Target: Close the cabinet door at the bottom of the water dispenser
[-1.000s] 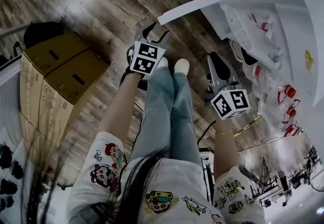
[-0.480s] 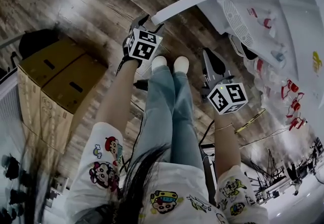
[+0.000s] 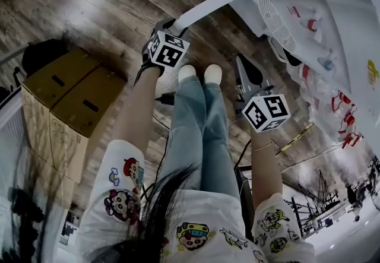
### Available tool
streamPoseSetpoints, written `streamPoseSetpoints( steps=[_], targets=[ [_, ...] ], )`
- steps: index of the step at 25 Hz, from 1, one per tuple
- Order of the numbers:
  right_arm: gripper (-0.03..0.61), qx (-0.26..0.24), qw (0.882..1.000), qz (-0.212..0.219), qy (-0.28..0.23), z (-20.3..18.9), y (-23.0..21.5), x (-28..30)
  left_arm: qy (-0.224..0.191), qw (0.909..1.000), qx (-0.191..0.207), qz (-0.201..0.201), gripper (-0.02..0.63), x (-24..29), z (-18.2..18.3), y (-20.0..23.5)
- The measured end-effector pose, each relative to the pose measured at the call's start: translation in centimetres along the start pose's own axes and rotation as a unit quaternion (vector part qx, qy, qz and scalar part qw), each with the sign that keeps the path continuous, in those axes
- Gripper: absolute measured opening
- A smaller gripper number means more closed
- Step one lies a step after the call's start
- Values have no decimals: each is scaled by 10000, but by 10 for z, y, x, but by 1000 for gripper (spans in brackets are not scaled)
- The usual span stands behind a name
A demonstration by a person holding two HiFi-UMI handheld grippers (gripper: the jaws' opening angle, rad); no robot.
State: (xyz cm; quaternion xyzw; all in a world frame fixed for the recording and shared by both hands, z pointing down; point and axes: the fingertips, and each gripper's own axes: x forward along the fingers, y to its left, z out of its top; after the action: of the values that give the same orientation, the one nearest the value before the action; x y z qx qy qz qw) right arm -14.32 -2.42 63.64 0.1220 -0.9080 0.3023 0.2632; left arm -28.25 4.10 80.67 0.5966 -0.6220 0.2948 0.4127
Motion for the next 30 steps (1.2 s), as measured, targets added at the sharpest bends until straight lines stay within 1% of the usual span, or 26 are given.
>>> streamPoseSetpoints(
  steps=[8, 15, 21, 27, 30],
  targets=[
    [11, 45, 9998, -198, -81, -12, -3, -10, 53, 9999, 9, -89, 189, -1, -7, -19],
    [11, 205, 9985, -434, -255, -30, -2, -34, 180, 9996, 24, -232, 179, -1, -19, -61],
    [11, 478, 9950, -735, -480, -49, -10, -63, 203, 9995, -210, -141, 179, 0, -24, -86],
    [11, 631, 9921, -912, -593, -63, -28, -94, 225, 9984, -526, -14, 179, 5, -23, -112],
    [12, 762, 9892, -1028, -721, -70, -37, -112, 273, 9979, -584, 53, 179, 5, -23, -123]
  ],
)
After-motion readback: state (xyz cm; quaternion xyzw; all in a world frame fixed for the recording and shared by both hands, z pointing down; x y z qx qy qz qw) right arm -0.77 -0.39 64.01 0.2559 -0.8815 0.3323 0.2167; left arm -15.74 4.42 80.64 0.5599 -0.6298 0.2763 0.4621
